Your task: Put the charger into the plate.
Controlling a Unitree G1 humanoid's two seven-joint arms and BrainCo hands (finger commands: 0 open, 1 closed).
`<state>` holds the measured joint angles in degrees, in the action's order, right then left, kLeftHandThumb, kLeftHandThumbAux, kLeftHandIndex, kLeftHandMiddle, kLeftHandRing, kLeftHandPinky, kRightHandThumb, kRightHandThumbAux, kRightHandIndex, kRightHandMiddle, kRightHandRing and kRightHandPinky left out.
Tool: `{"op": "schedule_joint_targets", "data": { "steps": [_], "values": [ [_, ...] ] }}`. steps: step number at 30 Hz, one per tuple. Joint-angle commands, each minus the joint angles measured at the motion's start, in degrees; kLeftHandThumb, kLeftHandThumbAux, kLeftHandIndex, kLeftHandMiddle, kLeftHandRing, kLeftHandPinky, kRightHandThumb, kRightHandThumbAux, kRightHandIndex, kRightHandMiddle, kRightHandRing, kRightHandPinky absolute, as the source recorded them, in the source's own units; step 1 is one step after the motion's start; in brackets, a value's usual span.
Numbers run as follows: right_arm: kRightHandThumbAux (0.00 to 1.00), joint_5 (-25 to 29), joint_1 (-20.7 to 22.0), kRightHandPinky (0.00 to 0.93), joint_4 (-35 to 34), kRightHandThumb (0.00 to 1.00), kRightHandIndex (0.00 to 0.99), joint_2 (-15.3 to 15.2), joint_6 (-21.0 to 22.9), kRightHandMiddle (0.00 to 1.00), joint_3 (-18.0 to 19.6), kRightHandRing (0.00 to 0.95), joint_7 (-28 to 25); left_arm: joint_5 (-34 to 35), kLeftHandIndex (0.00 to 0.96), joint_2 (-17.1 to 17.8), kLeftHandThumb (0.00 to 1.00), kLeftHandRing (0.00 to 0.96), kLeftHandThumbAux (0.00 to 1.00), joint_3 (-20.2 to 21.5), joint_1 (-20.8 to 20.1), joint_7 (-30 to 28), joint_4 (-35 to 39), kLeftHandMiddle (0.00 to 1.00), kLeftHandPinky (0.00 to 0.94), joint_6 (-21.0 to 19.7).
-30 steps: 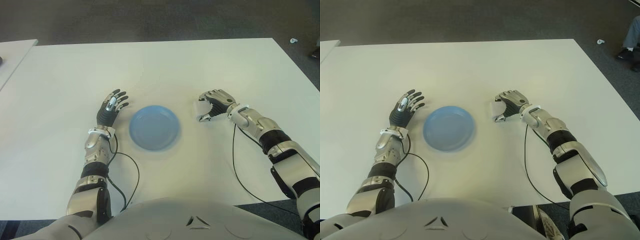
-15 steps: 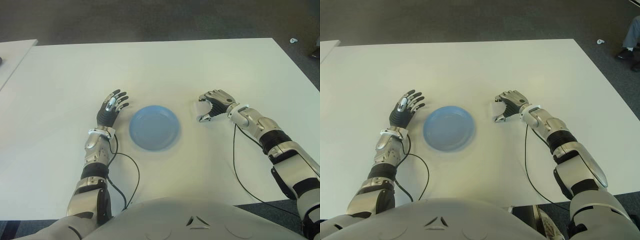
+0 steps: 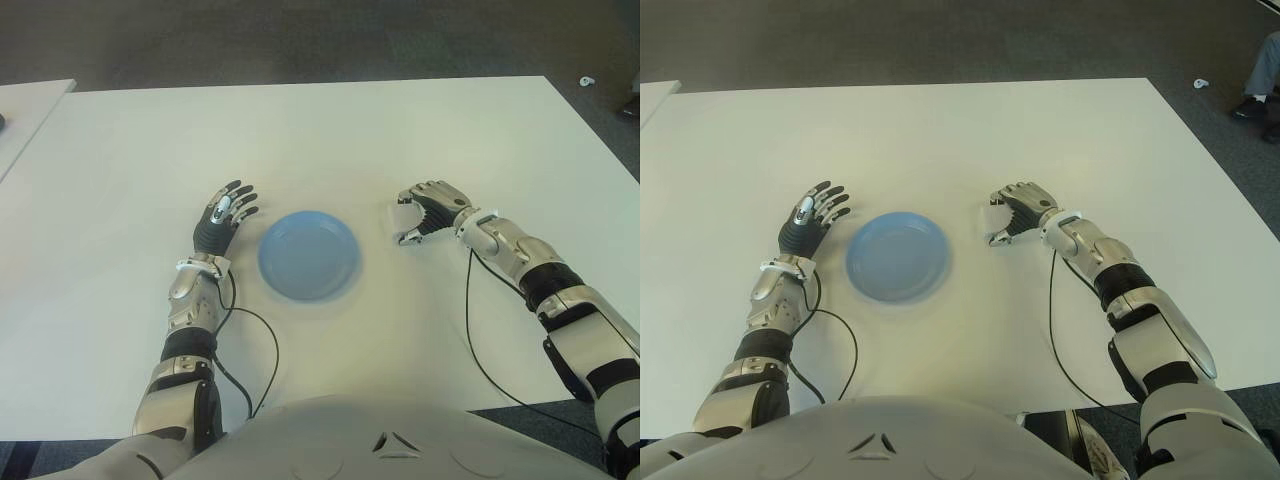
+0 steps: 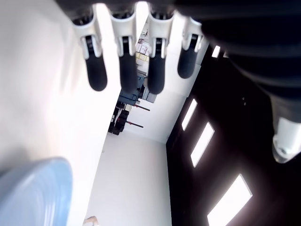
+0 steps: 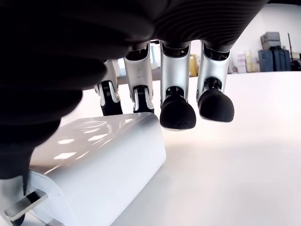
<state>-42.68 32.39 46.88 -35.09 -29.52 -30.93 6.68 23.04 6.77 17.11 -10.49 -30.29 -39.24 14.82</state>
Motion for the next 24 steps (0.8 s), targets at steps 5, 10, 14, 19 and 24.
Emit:
{"op": "schedule_joint_targets", "data": {
  "steps": [5,10,14,19,24],
  "values": [
    [0.711,0.8,-2.9,0.778,-2.1,0.738,0.440,-1.1,0.3,0.831,1.2,0.825,-2.8,0.3,0.212,-1.0,0.011,0.264,0.493,-0.3,1.9,-0.9,-1.5,0.259,0.291,-2.0],
    [0.710,4.0,-3.4,0.791,-13.5,0.738,0.440,-3.8,3.3,0.837,5.7,0.829,-9.1,0.4,0.217,-0.8,0.018,0.268,0.484,-0.3,1.7,-1.7,-2.1,0.263,0.296,-1.8],
    [0.710,4.8,-4.4,0.777,-17.4,0.740,0.440,-3.6,6.0,0.843,8.2,0.833,-10.8,0.8,0.216,-0.8,0.024,0.267,0.481,0.0,1.5,-1.9,-2.3,0.263,0.290,-2.5],
    [0.710,6.7,-5.1,0.744,-24.7,0.743,0.440,-3.7,9.9,0.853,11.3,0.837,-15.0,0.8,0.214,-1.0,0.024,0.263,0.483,0.2,1.3,-1.4,-2.8,0.260,0.285,-2.3],
    [0.710,7.8,-5.2,0.740,-30.9,0.746,0.440,-3.5,12.7,0.863,13.7,0.844,-18.0,0.8,0.213,-1.2,0.021,0.265,0.488,0.3,1.1,-1.4,-3.1,0.260,0.292,-2.0]
  ]
}}
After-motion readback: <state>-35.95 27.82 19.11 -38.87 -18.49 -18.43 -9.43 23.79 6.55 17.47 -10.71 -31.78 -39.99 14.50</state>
